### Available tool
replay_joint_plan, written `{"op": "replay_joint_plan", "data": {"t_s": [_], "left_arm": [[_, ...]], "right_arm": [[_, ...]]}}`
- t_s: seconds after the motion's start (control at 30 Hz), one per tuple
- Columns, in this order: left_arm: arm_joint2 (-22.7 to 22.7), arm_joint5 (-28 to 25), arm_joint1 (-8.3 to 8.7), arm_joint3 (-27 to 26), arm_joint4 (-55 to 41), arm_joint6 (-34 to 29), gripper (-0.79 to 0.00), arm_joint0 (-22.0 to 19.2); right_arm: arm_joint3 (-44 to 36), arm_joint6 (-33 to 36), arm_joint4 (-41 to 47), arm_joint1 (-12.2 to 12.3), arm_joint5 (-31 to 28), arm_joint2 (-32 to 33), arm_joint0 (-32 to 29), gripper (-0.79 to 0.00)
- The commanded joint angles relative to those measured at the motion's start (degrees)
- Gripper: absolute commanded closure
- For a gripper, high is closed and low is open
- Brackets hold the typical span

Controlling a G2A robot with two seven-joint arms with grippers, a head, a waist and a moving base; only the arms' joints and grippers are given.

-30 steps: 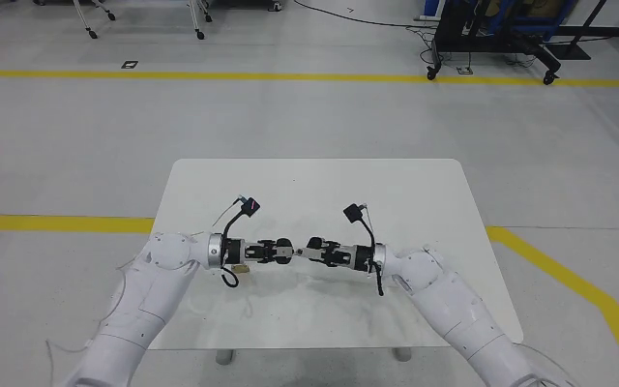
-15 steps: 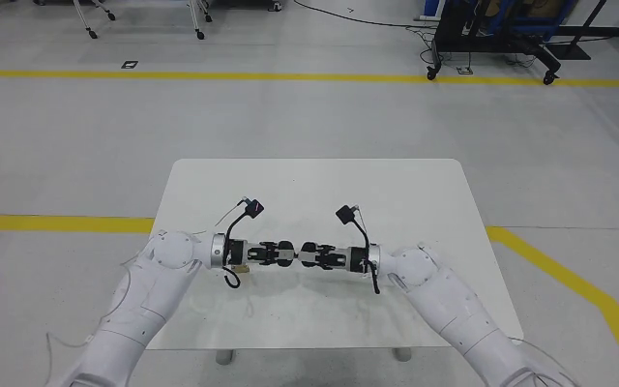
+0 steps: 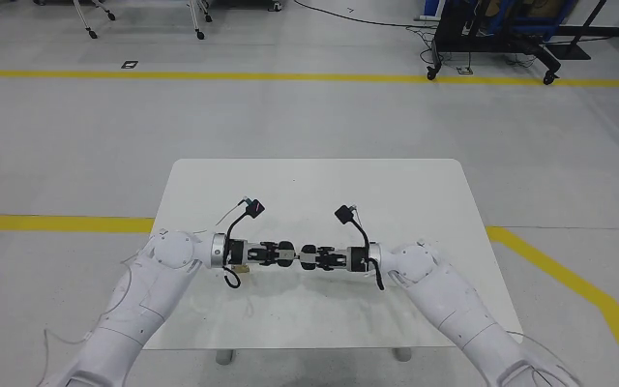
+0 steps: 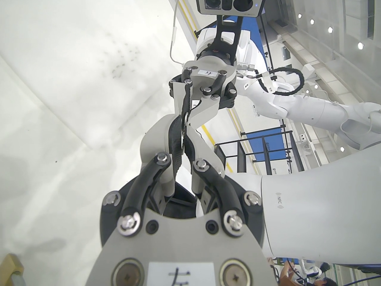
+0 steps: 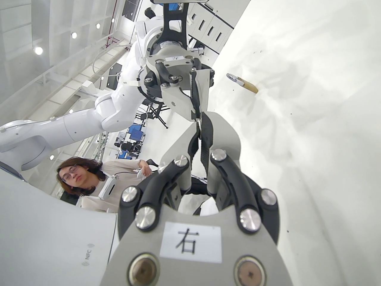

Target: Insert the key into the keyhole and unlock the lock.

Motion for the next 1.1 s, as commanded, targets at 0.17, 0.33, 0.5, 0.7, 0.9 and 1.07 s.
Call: {"op": "replay_joint_plan", "data": {"t_s": [0.17, 0.33, 0.5, 0.7, 0.9, 1.07], "left_arm": [[0.89, -0.76, 0.76, -0.56, -0.92, 0.77, -0.785, -0.25], [-0.33, -2.16, 1.63, 0.38, -3.65, 2.17, -0.785, -0.04], [-0.67, -2.24, 1.86, 0.45, -4.4, 2.24, -0.785, 0.03], [-0.67, -2.24, 1.86, 0.45, -4.4, 2.24, -0.785, 0.03], [-0.67, -2.24, 1.86, 0.45, -4.4, 2.24, -0.785, 0.03], [-0.67, -2.24, 1.86, 0.45, -4.4, 2.24, -0.785, 0.03]], "right_arm": [[0.58, -1.14, -0.87, 0.11, -2.92, 0.2, -0.17, 0.0], [0.34, -5.94, -3.55, 1.0, -10.07, 3.19, -2.51, 0.0], [-0.41, -10.37, -2.87, 2.83, -17.76, 9.34, -7.3, 0.0], [-0.89, -11.17, -0.09, 3.98, -21.23, 12.93, -10.21, 0.0], [-0.89, -11.17, -0.09, 3.98, -21.23, 12.93, -10.21, 0.0], [-0.89, -11.17, -0.09, 3.98, -21.23, 12.93, -10.21, 0.0]]}}
